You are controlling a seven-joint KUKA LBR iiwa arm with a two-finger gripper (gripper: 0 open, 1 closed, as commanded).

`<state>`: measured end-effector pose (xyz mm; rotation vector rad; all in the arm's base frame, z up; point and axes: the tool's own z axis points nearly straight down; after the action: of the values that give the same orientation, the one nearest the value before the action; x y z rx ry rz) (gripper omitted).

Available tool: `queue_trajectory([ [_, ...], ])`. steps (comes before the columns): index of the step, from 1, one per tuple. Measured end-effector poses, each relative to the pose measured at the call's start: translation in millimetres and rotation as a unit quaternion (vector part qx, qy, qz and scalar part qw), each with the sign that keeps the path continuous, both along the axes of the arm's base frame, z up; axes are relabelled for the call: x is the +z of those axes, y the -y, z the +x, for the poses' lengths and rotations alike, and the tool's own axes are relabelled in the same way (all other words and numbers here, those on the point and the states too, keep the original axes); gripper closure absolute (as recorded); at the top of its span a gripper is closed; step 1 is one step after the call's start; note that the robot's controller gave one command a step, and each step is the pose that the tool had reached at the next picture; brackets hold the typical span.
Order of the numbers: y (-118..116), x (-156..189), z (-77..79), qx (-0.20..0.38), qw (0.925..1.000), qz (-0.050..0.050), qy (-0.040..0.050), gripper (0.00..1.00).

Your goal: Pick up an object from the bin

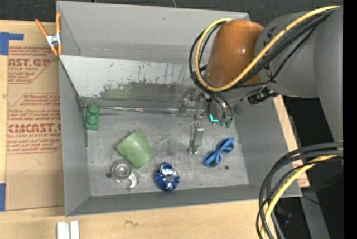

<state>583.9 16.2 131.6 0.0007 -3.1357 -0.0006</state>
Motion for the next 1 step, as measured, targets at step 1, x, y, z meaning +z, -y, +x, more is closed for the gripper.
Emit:
queue_trajectory([
  [1,-27.3,-7.6,-60.1,0.05,0.9988,0.001,0.0005,0.0],
])
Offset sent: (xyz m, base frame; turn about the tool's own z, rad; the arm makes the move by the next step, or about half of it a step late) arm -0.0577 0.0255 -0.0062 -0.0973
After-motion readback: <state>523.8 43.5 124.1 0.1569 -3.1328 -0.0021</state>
